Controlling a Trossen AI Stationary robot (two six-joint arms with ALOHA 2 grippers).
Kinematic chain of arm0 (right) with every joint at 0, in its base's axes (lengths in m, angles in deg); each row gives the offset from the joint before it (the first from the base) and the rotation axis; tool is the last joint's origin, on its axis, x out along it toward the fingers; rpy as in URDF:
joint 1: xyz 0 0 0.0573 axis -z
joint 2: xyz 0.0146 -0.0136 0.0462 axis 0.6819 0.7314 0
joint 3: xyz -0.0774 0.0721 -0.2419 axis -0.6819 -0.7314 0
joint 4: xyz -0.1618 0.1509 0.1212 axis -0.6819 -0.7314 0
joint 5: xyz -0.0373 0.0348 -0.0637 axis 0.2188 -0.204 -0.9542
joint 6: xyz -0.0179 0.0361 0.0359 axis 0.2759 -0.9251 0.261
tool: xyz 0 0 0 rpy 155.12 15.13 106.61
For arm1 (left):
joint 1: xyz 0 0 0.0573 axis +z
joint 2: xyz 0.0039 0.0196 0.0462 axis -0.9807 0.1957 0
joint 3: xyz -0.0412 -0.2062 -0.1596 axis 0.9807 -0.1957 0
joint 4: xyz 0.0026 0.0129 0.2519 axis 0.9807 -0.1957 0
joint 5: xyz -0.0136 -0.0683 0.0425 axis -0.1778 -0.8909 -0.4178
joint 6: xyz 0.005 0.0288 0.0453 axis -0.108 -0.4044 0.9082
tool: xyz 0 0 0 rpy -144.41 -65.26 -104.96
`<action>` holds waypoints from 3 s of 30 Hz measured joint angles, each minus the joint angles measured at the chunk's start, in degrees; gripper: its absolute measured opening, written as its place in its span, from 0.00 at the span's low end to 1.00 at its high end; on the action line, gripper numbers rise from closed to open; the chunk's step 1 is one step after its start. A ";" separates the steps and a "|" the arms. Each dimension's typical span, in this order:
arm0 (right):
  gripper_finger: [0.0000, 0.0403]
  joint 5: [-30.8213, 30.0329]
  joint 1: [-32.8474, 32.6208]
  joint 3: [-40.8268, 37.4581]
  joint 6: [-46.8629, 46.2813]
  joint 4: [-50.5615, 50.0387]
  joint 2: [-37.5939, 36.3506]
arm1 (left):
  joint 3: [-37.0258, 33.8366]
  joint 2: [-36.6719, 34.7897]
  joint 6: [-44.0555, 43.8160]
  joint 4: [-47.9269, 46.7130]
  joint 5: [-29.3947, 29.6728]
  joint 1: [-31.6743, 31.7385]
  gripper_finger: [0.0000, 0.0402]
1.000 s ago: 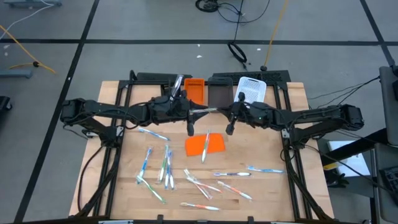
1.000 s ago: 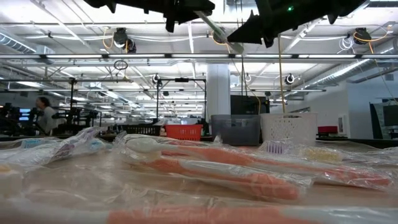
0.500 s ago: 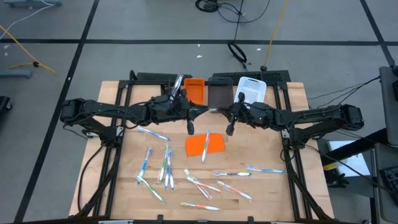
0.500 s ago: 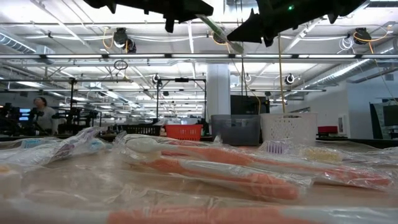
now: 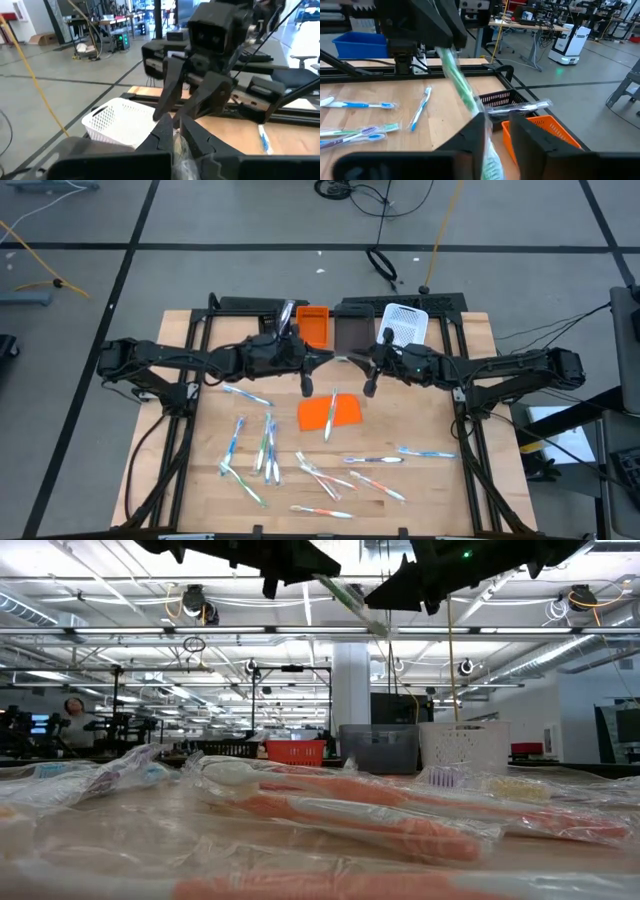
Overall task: Pick & Place Toothbrushes
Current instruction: Put the green toothbrush into the orange bin
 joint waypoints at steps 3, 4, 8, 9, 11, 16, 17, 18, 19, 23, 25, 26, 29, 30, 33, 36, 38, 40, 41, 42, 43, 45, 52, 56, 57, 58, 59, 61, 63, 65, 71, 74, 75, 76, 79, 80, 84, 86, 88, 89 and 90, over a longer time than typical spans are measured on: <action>0.32 0.03 0.00 0.00 0.22 0.00 0.00 | -0.01 -0.39 -0.69 -2.68 0.19 1.10 0.01; 0.35 0.05 0.00 0.00 0.20 -0.02 0.00 | -0.02 -0.60 -1.03 -3.43 0.22 1.58 0.01; 0.42 0.33 -0.10 0.00 -0.23 -0.03 0.00 | 0.00 -0.76 -1.95 -4.52 0.40 4.40 0.01; 0.43 0.37 -0.12 0.00 -0.36 -0.04 0.00 | 0.00 -0.74 -1.97 -5.17 0.44 5.31 0.01; 0.45 0.38 -0.51 0.00 -0.44 -0.21 0.00 | 0.59 -0.74 -2.86 -7.45 0.55 7.39 0.01; 0.46 0.53 -1.72 0.00 -0.44 -0.52 0.00 | 3.53 -0.72 -3.91 -15.73 2.62 12.71 0.01; 0.45 0.53 -1.96 0.00 -0.44 -0.52 0.00 | 4.54 -0.72 -4.28 -17.92 2.65 13.87 0.01; 0.45 0.53 -2.07 0.00 -0.44 -0.55 0.00 | 5.64 -0.72 -4.82 -19.98 2.63 14.98 0.01; 0.45 0.53 -2.30 0.00 -0.44 -0.57 0.01 | 6.91 -0.72 -5.10 -22.17 2.63 16.11 0.01; 0.44 0.51 -2.99 0.00 -0.39 -0.56 0.79 | 12.36 0.98 -5.37 -31.41 2.68 19.70 0.01; 0.44 0.51 -3.15 0.00 -0.43 -0.05 1.69 | 15.37 2.44 -5.36 -35.74 2.41 21.10 0.01; 0.44 0.51 -3.15 0.00 -0.40 -0.15 2.11 | 16.76 3.26 -5.06 -36.97 2.03 21.74 0.01; 0.44 0.49 -3.15 0.00 -0.35 0.41 3.31 | 19.86 5.90 -4.93 -40.39 -0.84 23.97 0.01; 0.44 0.51 -3.13 -0.02 -0.35 0.54 3.57 | 20.68 7.00 -4.95 -40.88 -2.09 24.59 0.01; 0.43 0.53 -3.14 -0.02 -0.33 0.72 4.27 | 23.15 10.16 -4.95 -42.56 -4.90 26.24 0.01; 0.43 0.56 -3.15 -0.02 -0.40 0.87 4.25 | 25.46 13.46 -4.93 -44.18 -5.58 27.48 0.01; 0.43 0.56 -3.15 -0.02 -0.42 0.83 4.22 | 26.68 15.72 -4.90 -46.08 -5.69 28.22 0.01; 0.43 0.56 -3.15 -0.02 -0.40 0.80 4.24 | 27.60 17.70 -4.73 -46.42 -7.13 28.78 0.01; 0.43 0.56 -3.15 -0.02 -0.36 0.83 4.24 | 27.91 18.44 -4.71 -46.35 -8.37 29.14 0.01; 0.43 0.56 -3.15 -0.02 -0.31 0.83 4.24 | 28.23 19.08 -4.73 -46.45 -9.62 29.57 0.01; 0.43 0.56 -3.15 -0.02 -0.31 0.82 4.24 | 28.41 19.74 -4.77 -46.35 -10.51 29.91 0.01; 0.43 0.57 -3.15 -0.02 -0.31 0.62 4.24 | 28.50 20.81 -5.00 -46.21 -11.96 30.59 0.01; 0.42 0.58 -3.15 -0.02 -0.26 0.59 4.24 | 28.50 22.74 -6.62 -46.77 -16.69 33.36 0.01; 0.42 0.58 -3.15 -0.02 -0.24 0.52 4.24 | 28.50 22.95 -7.97 -47.28 -19.63 34.46 0.01; 0.42 0.58 -3.15 -0.02 -0.26 0.51 4.24 | 28.50 22.93 -7.90 -47.30 -19.60 34.45 0.01; 0.42 0.59 -3.15 -0.02 -0.26 0.51 4.24 | 28.50 22.93 -7.80 -47.49 -19.58 34.44 0.01; 0.42 0.58 -3.15 -0.02 -0.26 0.52 4.24 | 28.50 22.95 -7.79 -47.71 -19.58 34.44 0.01; 0.42 0.58 -3.15 -0.02 -0.26 0.52 4.24 | 28.48 22.95 -7.83 -47.42 -19.62 34.44 0.01; 0.42 0.58 -3.15 -0.02 -0.26 0.52 4.24 | 28.48 22.96 -7.87 -47.18 -19.62 34.44 0.01; 0.42 0.59 -3.15 -0.02 -0.26 0.56 4.24 | 28.48 23.62 -8.25 -46.97 -19.78 34.36 0.01; 0.42 0.60 -3.15 -0.02 -0.25 0.61 4.24 | 28.48 27.20 -9.23 -46.77 -21.10 35.11 0.01; 0.42 0.60 -3.15 -0.02 -0.26 0.42 4.24 | 28.48 27.75 -9.67 -46.45 -23.06 35.95 0.01; 0.42 0.60 -3.15 -0.02 -0.26 0.42 4.24 | 28.48 27.80 -9.69 -46.26 -23.48 36.20 0.01; 0.42 0.60 -3.15 -0.02 -0.25 0.41 4.24 | 28.48 27.80 -9.69 -46.19 -23.70 36.37 0.01; 0.42 0.60 -3.15 -0.02 -0.24 0.39 4.24 | 28.48 27.86 -10.45 -45.55 -26.05 36.91 0.01; 0.42 0.61 -3.15 -0.02 -0.26 0.39 4.24 | 28.48 27.94 -10.69 -45.41 -27.53 37.07 0.01; 0.42 0.60 -3.14 -0.02 -0.24 0.38 4.24 | 28.46 27.96 -10.64 -45.54 -28.56 37.13 0.01; 0.42 0.61 -3.15 -0.02 -0.26 0.39 4.24 | 28.45 27.96 -10.64 -45.69 -28.57 37.02 0.01; 0.42 0.60 -3.15 -0.02 -0.24 0.37 4.24 | 28.44 27.96 -10.79 -45.67 -29.07 36.97 0.01; 0.42 0.62 -3.15 -0.02 -0.26 0.35 4.24 | 28.44 27.96 -10.75 -45.67 -29.30 36.91 0.01; 0.42 0.60 -3.15 -0.02 -0.26 0.35 4.24 | 28.44 27.96 -10.58 -45.65 -29.40 36.87 0.01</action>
